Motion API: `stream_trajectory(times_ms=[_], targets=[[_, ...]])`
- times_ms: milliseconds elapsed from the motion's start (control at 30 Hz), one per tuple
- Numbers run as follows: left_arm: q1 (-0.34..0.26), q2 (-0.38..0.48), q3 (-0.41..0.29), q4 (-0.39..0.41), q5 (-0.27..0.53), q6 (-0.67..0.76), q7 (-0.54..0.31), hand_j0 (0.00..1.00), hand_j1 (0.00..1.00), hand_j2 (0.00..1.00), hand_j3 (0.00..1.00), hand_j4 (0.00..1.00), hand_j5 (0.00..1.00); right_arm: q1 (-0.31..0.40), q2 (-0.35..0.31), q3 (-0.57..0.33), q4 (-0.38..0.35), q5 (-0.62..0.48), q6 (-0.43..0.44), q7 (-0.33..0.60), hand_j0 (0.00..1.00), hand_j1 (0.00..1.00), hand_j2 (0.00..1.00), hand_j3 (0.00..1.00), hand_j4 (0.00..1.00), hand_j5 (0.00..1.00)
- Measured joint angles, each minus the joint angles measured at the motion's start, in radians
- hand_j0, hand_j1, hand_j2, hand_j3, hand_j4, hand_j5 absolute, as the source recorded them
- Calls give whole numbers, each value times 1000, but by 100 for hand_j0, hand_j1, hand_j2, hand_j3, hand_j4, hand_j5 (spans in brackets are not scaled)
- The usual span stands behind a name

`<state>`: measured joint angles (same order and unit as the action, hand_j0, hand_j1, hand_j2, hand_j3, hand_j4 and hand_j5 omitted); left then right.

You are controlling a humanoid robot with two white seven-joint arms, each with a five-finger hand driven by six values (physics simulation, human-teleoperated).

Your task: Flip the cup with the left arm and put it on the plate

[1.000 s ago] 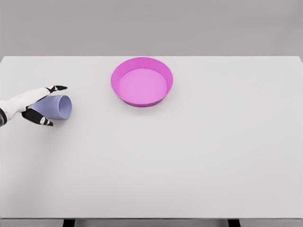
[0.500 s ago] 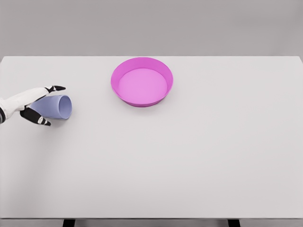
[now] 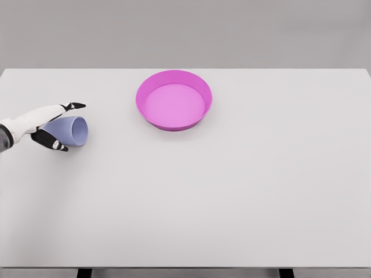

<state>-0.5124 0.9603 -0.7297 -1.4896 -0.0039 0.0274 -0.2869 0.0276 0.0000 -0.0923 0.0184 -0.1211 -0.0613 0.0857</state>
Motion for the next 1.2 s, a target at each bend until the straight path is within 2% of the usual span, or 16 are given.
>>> stream_trajectory(times_ms=[400,567,600,733,1200], targets=[[-9,-18,-23,4,0,2,2,100,100,100,100,100,100,0,0,0,0,0,0,0,100,100,100,100,100,100],[-9,-19,-32,7,-1,2,1,83,83,83,83,83,83,0,0,0,0,0,0,0,100,100,100,100,100,100],[-9,-19,-33,7,-1,2,1,76,76,76,76,76,76,0,0,0,0,0,0,0,100,100,100,100,100,100],[-9,-18,-33,4,-2,1,3,73,73,73,73,73,73,0,0,0,0,0,0,0,100,100,100,100,100,100],[-12,-16,-7,-1,28,-4,9,74,74,74,74,74,74,0,0,0,0,0,0,0,100,100,100,100,100,100]])
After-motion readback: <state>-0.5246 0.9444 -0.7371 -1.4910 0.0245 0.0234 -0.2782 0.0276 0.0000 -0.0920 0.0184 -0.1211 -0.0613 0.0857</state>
